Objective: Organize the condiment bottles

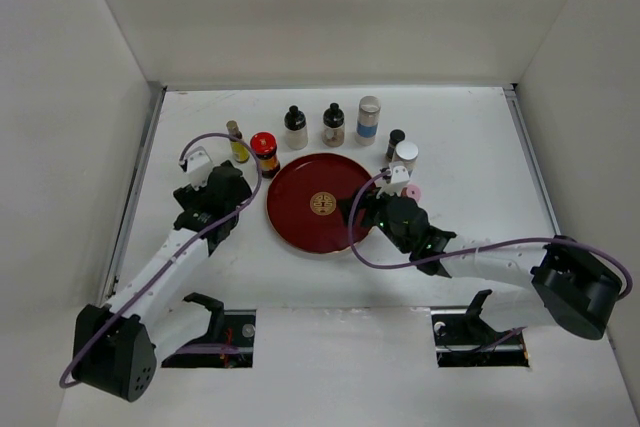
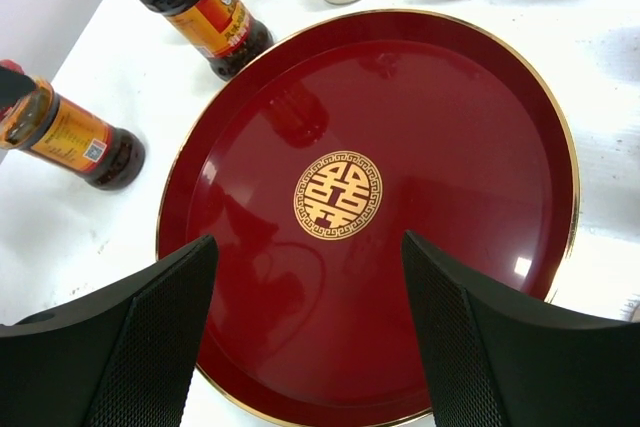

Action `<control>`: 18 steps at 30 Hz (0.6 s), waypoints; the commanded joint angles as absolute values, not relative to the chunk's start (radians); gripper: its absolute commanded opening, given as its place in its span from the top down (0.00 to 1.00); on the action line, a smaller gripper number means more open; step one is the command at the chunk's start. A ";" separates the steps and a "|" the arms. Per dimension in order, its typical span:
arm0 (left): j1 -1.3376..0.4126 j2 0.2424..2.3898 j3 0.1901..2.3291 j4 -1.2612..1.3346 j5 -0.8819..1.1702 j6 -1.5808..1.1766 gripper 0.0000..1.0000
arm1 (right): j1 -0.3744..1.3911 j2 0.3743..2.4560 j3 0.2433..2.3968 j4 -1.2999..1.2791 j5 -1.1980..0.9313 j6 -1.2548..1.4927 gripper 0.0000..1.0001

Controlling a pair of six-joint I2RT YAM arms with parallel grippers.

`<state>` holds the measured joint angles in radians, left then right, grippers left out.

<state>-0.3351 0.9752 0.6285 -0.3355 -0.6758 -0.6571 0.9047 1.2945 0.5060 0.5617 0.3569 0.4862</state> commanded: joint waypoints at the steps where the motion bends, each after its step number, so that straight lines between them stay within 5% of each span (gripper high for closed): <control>1: -0.335 1.020 0.643 -0.302 -0.658 -0.634 0.11 | 0.912 1.293 0.529 0.612 0.342 0.477 0.22; 7: -0.320 1.058 0.641 -0.227 -0.689 -0.627 0.19 | 0.912 1.285 0.526 0.612 0.342 0.476 0.17; 18: -0.351 1.080 0.620 -0.196 -0.733 -0.598 0.50 | 0.910 1.278 0.522 0.609 0.327 0.482 0.08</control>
